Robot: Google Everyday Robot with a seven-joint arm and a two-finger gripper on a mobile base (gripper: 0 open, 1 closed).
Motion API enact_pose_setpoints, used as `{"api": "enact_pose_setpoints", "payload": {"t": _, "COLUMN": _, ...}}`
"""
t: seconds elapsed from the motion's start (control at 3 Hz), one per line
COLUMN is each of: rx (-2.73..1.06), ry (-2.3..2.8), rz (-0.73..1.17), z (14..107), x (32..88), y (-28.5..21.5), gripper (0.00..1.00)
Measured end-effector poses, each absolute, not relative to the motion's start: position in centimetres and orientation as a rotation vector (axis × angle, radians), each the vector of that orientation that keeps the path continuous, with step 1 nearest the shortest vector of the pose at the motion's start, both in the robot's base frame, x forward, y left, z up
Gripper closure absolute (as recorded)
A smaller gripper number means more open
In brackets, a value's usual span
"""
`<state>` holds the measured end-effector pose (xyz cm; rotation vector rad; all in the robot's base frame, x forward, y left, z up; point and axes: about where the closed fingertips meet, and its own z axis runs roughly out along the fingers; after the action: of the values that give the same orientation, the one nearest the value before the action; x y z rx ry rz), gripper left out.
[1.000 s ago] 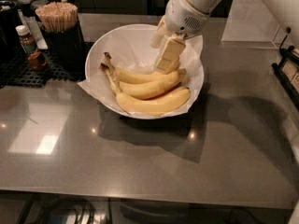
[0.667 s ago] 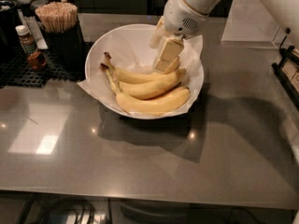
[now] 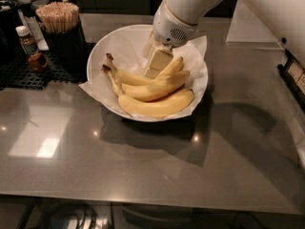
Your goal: Pick banana from white bowl
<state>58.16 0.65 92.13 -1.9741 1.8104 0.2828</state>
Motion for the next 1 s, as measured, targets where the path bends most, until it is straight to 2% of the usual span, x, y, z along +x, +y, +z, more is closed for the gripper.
{"api": "enact_pose_setpoints", "payload": {"t": 0.67, "rx": -1.953, "ry": 1.855, "rz": 0.322, "z": 90.4, "x": 58.2, "y": 1.5, "gripper": 0.46}}
{"api": "enact_pose_setpoints", "payload": {"t": 1.0, "rx": -1.913, "ry": 1.890, "rz": 0.256, "z": 91.2, "x": 56.4, "y": 1.2, "gripper": 0.46}}
